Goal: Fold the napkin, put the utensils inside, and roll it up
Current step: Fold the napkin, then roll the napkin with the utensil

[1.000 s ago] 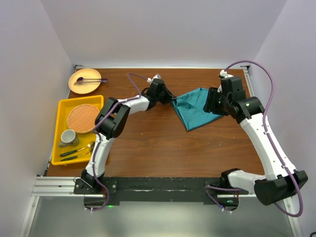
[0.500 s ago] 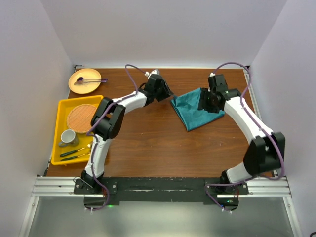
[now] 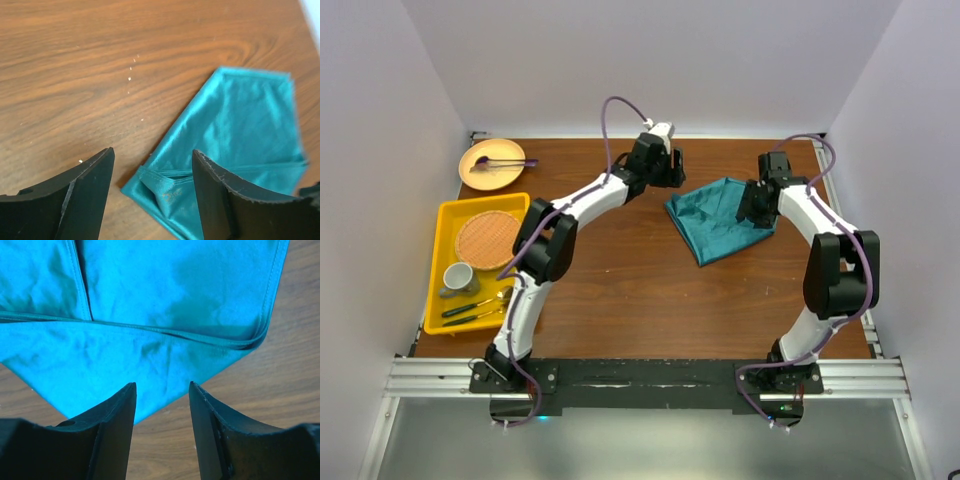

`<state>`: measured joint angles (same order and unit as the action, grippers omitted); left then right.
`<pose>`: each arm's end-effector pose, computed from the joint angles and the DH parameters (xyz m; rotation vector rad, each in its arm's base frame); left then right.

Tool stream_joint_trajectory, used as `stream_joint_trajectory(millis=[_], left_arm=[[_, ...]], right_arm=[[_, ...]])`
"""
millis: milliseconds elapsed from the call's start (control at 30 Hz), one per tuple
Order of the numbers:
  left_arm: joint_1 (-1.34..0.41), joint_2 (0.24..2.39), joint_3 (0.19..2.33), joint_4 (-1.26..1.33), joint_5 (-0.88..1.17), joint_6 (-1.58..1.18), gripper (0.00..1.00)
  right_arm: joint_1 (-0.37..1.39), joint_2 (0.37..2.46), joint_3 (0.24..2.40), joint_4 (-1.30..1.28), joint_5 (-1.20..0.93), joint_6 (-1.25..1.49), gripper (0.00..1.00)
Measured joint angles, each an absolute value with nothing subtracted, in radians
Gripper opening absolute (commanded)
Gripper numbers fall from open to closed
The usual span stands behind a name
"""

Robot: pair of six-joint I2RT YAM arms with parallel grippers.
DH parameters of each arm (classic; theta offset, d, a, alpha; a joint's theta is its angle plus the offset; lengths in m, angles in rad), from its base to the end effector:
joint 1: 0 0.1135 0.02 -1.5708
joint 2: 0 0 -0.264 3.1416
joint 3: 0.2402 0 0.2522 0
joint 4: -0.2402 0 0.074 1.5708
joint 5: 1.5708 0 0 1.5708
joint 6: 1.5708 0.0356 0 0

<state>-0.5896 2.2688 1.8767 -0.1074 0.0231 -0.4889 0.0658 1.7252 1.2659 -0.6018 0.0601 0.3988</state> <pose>0.4444 -0.2983 0.2251 0.1225 2.1392 -0.6743 0.3596 0.0215 0.2239 0.4564 2.5912 0.0808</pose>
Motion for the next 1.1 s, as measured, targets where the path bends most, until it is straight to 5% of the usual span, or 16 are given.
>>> stream_joint_trajectory(millis=[567, 1100], left_arm=[[-0.654, 2.358, 1.916, -0.208, -0.119, -0.178, 0.52], [-0.649, 2.339, 1.898, -0.253, -0.152, -0.175, 0.61]], right_arm=[[0.011, 1.827, 1.228, -0.511, 0.114, 0.373, 0.44], [0.006, 1.873, 1.242, -0.524, 0.229, 0.336, 0.45]])
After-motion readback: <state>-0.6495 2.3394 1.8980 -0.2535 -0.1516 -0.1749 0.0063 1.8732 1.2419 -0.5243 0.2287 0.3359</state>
